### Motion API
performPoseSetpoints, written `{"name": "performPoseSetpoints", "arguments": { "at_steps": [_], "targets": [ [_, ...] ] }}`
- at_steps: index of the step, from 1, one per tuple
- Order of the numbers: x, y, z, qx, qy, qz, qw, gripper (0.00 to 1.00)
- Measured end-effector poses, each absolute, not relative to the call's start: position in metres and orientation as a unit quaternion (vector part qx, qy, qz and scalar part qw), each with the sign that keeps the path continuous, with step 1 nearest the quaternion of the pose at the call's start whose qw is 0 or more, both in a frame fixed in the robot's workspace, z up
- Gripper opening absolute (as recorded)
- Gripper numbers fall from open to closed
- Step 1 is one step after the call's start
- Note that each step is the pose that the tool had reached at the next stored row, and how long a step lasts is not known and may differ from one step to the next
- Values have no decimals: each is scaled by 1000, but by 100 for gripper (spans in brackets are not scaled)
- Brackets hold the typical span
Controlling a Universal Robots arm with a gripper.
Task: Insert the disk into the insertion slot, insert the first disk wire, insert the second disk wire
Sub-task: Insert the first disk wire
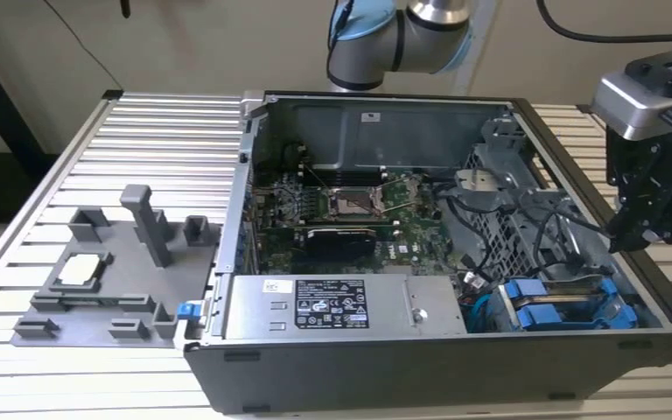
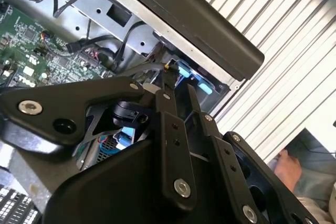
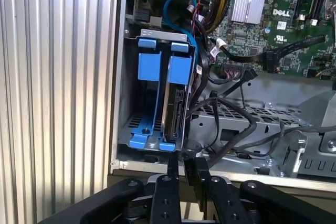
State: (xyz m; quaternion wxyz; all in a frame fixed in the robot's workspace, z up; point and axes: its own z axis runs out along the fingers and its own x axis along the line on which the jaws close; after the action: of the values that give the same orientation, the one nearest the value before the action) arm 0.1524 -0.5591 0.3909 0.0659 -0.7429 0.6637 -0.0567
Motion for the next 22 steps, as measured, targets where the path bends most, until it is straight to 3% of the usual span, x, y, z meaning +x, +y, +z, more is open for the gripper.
{"name": "performPoseSetpoints", "arguments": {
  "at_steps": [4,5,22],
  "targets": [
    [152,-559,391,-743,664,-57,66,29],
    [152,-559,390,-743,664,-57,66,35],
    [155,-556,385,-751,655,-57,68,33]
  ]
}}
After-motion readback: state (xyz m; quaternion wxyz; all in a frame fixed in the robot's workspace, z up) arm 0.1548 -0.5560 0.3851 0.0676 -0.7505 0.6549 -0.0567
